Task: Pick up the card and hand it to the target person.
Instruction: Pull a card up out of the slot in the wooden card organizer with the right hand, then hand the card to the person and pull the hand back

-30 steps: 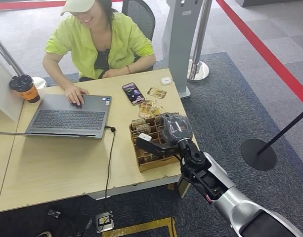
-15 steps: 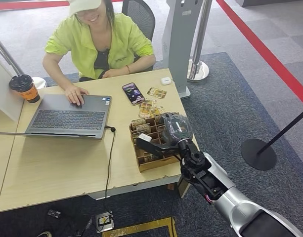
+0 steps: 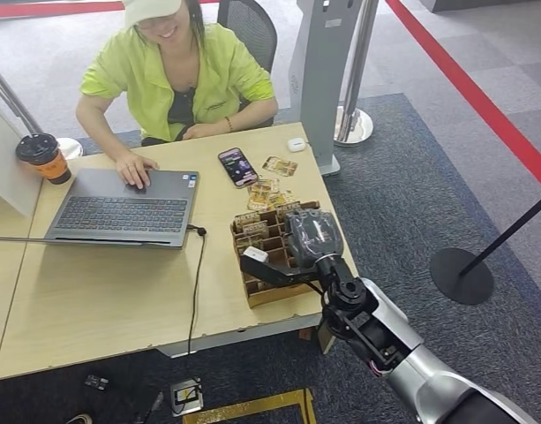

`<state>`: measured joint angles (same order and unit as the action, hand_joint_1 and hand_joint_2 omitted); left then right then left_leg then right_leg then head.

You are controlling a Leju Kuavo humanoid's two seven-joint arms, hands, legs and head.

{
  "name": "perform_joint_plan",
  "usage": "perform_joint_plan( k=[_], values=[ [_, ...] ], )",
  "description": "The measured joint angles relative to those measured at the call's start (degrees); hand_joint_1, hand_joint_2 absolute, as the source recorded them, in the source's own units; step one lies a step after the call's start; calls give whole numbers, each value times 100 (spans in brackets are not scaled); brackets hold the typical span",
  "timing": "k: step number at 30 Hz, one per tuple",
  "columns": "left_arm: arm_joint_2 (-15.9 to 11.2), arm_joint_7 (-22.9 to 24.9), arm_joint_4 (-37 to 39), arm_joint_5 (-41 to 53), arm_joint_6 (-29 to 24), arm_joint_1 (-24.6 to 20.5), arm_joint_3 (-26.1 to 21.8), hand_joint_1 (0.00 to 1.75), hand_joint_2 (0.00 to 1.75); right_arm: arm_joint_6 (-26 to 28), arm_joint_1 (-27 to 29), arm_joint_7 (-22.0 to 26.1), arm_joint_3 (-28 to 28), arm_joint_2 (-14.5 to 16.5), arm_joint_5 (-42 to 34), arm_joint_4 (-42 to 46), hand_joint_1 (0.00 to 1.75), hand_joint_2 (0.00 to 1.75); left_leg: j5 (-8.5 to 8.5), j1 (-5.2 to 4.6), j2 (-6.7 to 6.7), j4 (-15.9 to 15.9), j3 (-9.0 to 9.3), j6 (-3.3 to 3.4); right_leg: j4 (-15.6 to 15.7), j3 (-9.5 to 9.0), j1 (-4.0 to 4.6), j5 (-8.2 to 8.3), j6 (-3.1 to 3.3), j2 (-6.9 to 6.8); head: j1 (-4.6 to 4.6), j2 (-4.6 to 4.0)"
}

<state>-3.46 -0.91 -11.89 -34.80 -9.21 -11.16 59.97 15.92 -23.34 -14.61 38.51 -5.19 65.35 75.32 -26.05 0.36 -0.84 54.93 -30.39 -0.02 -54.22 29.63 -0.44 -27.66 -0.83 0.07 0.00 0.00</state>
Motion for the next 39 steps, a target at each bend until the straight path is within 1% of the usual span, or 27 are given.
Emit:
perform_joint_plan(
  k=[3,10,13,21,27,32,35,37,39],
  values=[
    [0,-16,-2,-4,2,14,-4,0,175,-69,121,-25,-43,-72,57,235,120,175,2,2,1,1,1,-1,2,-4,2,2,1,-4,0,0],
    [-3,-50,-10,-11,-10,8,-20,0,175,-301,326,7,-162,-251,121,705,161,175,1,-1,0,-1,-1,-1,0,2,-1,0,1,0,0,0],
    [-4,-36,-5,-3,-7,-1,-15,0,175,-401,383,61,-223,-330,136,941,173,175,0,-1,2,0,-2,0,0,4,-1,1,0,2,0,0],
    [23,-67,-1,-8,20,10,-26,0,175,-552,368,86,-385,-692,338,2001,175,175,-2,-4,3,7,-8,1,-8,11,-4,-2,-1,3,0,0],
    [37,-98,12,-16,25,-15,-40,0,175,-407,284,-54,-569,-970,603,2834,175,175,-2,-5,2,11,-12,1,-11,14,-5,-2,-1,2,0,0],
    [44,-93,17,-24,-1,-5,-51,0,175,-55,129,-101,-649,-1005,843,3089,175,175,-2,-4,8,11,-11,0,-12,16,-5,-2,0,7,0,0],
    [45,-67,12,10,16,-33,-11,0,175,116,-105,-35,-600,-906,934,2785,175,175,-2,-6,15,10,-10,0,-13,18,-6,1,0,15,0,0],
    [47,-27,11,43,40,-76,29,0,175,331,-338,77,-512,-770,924,2263,175,175,-1,-5,19,7,-7,0,-10,16,-5,3,1,19,0,0],
    [49,5,13,85,73,-127,80,0,175,563,-646,204,-412,-584,854,1543,175,175,1,-4,24,3,-2,-1,-5,12,-4,7,1,24,0,0]
  ],
)
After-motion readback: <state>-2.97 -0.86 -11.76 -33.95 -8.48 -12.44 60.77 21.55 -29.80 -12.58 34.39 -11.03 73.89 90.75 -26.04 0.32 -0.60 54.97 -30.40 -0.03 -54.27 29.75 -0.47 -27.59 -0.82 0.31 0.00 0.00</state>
